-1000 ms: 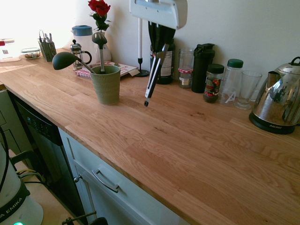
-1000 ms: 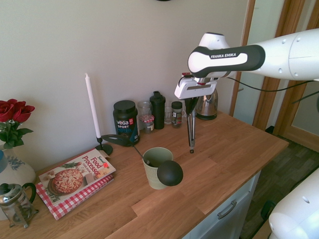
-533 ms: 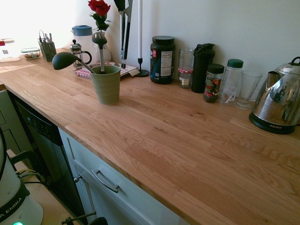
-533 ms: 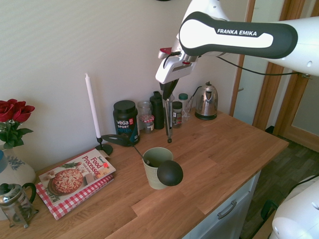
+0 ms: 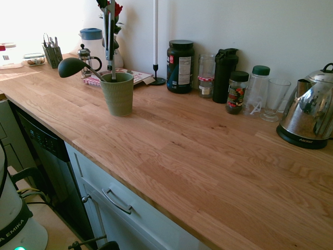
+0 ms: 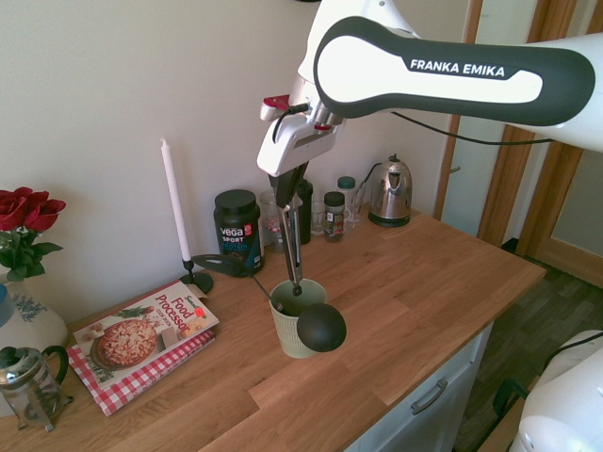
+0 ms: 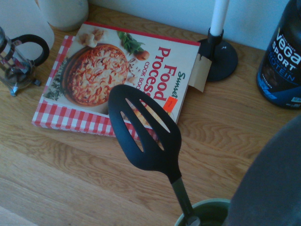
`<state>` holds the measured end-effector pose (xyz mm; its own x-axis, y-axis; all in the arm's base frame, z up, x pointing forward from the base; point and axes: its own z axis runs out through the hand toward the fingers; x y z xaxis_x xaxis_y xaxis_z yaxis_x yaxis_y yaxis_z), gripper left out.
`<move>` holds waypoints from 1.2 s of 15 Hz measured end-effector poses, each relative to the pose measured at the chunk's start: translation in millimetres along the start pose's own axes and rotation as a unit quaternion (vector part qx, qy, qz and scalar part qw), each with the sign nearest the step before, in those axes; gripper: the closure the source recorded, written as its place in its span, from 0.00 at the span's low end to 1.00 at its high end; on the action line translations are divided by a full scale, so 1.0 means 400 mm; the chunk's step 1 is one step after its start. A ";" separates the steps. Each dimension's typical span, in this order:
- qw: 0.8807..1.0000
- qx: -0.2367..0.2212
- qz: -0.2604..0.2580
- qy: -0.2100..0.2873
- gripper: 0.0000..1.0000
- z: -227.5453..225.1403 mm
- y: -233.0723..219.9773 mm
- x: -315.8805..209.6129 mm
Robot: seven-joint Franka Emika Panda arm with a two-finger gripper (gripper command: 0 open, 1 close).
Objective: Put the tongs back in the holder
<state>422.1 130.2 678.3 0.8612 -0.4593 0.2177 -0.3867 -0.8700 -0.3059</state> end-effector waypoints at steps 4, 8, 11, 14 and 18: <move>0.999 -0.014 0.028 -0.008 1.00 0.166 0.061 0.081; 0.999 -0.027 0.035 -0.019 1.00 0.288 0.080 0.127; 0.998 -0.038 0.041 -0.034 1.00 0.370 0.108 0.151; 0.997 -0.042 0.044 -0.040 0.00 0.401 0.122 0.157; 0.997 -0.046 0.043 -0.045 0.00 0.418 0.136 0.152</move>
<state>508.6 84.7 519.9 0.8484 -0.5180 0.1089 -0.4851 -0.8432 -0.2318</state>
